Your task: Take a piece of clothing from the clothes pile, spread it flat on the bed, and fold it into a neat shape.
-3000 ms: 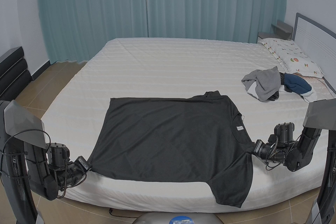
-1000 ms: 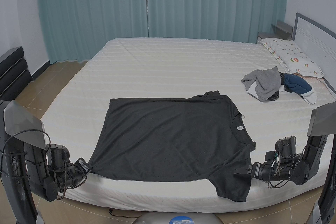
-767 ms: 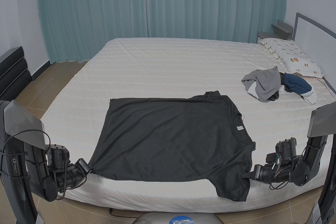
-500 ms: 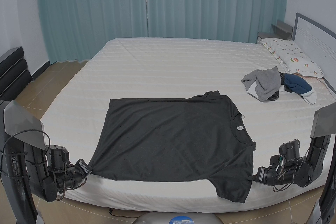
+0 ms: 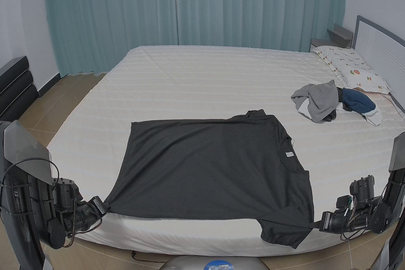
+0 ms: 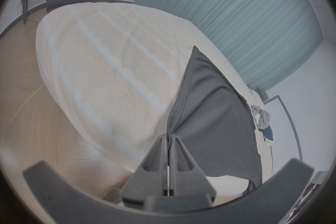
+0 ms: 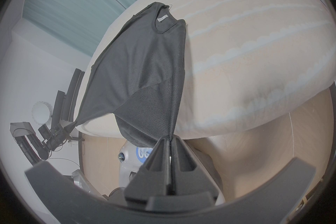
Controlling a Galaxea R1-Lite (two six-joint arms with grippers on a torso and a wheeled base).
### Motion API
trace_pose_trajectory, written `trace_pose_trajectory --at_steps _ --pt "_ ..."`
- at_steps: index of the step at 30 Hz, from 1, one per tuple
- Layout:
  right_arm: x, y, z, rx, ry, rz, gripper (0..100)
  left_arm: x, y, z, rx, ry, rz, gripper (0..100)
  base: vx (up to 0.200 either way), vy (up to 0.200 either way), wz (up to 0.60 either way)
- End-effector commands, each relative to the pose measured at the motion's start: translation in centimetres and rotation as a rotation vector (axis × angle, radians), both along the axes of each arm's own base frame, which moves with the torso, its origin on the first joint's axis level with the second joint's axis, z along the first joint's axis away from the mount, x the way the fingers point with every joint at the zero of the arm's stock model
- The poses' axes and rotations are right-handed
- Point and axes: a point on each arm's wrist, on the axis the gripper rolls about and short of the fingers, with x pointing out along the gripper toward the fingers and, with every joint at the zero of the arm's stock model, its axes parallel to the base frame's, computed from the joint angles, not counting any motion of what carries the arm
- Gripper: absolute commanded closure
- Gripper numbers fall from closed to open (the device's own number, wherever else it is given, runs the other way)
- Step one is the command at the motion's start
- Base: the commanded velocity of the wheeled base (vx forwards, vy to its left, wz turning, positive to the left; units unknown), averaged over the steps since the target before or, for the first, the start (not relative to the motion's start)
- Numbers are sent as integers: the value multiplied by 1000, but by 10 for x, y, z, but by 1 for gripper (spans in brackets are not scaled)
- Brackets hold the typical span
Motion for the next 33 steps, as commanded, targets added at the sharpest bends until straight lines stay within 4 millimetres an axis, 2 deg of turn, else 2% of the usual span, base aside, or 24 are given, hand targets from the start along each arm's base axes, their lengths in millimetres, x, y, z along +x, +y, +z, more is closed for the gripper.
trace_pose_trajectory --at_steps 1,8,33 --pt "-9 -1 7 1 -8 -4 100 -3 2 -1 14 9 -2 100 0 0 0" --pt "-16 -3 11 -10 23 1 100 -7 4 -3 52 45 -24 100 0 0 0" --pt "-55 -13 29 -116 121 58 100 -46 3 11 230 307 -238 100 0 0 0"
